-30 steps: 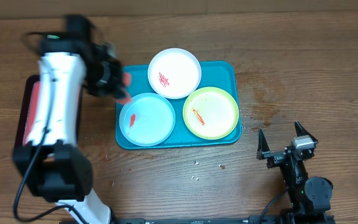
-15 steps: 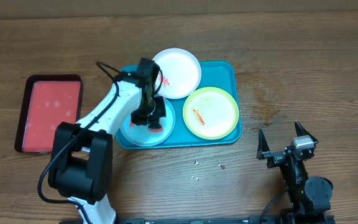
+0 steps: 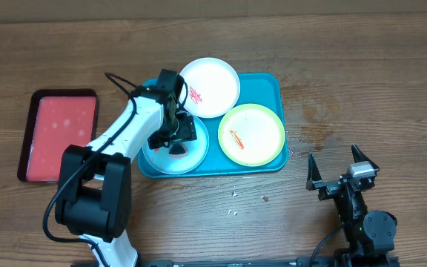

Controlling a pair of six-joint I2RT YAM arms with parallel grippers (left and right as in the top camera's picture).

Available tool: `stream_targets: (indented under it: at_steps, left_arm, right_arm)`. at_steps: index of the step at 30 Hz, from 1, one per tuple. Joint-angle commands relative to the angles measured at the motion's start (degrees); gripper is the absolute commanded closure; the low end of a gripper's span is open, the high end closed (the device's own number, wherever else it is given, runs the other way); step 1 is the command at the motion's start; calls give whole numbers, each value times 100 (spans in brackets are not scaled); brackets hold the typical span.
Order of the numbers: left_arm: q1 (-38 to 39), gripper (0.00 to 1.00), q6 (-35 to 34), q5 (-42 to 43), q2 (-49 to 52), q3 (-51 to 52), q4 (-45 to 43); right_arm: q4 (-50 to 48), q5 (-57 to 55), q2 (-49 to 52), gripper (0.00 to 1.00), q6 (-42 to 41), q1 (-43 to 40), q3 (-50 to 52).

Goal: Clean dirty plates on tray and stack at the side

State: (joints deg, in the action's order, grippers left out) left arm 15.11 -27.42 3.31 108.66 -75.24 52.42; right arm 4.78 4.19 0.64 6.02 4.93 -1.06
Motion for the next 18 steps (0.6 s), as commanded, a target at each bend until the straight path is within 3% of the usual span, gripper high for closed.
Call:
stream_targets:
  at_steps: [1,4,7,9,16,18]
  left_arm:
    - [-212,18,151,223,-52,-929,573]
    - [-546,17,146,251,-195,-1952,1475]
    - [-887,6,107,249,-466,-2444,1838]
    - [-1250,0,-4,243,-765,-2468,1923]
    - [-1624,0,-2,72,-745,-2367,2533]
    - [-1622,0,-7,120,-710,-2323,2529]
  right_arm:
    - [-28,-28,-48,0,-20,31,61]
    - [-28,-28,-48,0,-20,31,61]
    - [-28,-28,-48,0,-20,31,61]
    - [-28,-28,-48,0,-20,31,61]
    - [-354,9,-48,0,-15,31,61]
    - [-756,946,-48,0,-758,33,61]
